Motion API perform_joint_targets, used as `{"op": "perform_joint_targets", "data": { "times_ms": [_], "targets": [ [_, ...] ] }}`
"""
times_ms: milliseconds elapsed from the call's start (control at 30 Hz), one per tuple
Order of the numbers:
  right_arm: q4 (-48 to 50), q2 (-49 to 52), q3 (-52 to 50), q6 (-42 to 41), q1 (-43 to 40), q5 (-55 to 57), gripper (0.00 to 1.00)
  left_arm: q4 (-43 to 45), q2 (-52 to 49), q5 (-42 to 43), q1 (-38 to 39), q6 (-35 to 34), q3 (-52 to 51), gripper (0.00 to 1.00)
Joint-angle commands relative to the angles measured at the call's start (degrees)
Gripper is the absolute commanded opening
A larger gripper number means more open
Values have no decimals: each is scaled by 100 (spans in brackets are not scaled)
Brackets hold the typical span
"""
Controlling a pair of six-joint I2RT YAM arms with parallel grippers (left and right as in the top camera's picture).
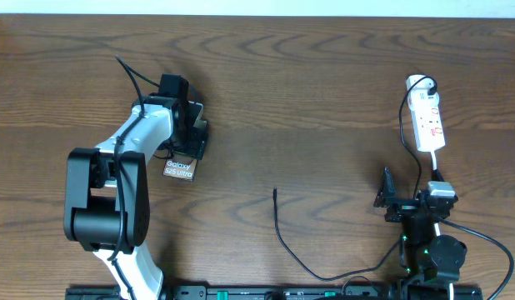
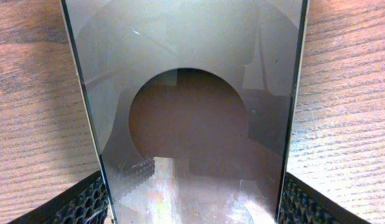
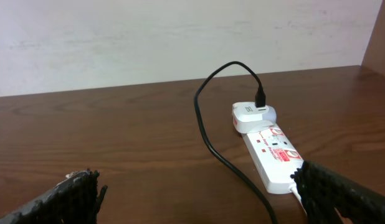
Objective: Plug charger to phone and switch on socket
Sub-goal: 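Hold the phone tilted in the left gripper and reposition it, then raise the silver phone upright with the left gripper and hold it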
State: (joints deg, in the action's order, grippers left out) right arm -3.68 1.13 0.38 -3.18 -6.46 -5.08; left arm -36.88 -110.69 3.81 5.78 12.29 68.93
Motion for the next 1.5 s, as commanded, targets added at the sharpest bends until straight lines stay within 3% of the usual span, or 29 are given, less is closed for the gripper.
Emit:
{"op": "perform_joint_targets", "data": {
  "times_ms": [0,133,1467],
  "targets": [
    [-31,0,-7,68,52,24,99,-35,-155,-37,-4,74,-48,36],
    [-31,0,-7,68,52,26,99,-35,-155,-37,-4,74,-48,8],
    [-31,0,-7,68,52,24,99,-273,673,275,-2,-538,232,7]
  ]
}}
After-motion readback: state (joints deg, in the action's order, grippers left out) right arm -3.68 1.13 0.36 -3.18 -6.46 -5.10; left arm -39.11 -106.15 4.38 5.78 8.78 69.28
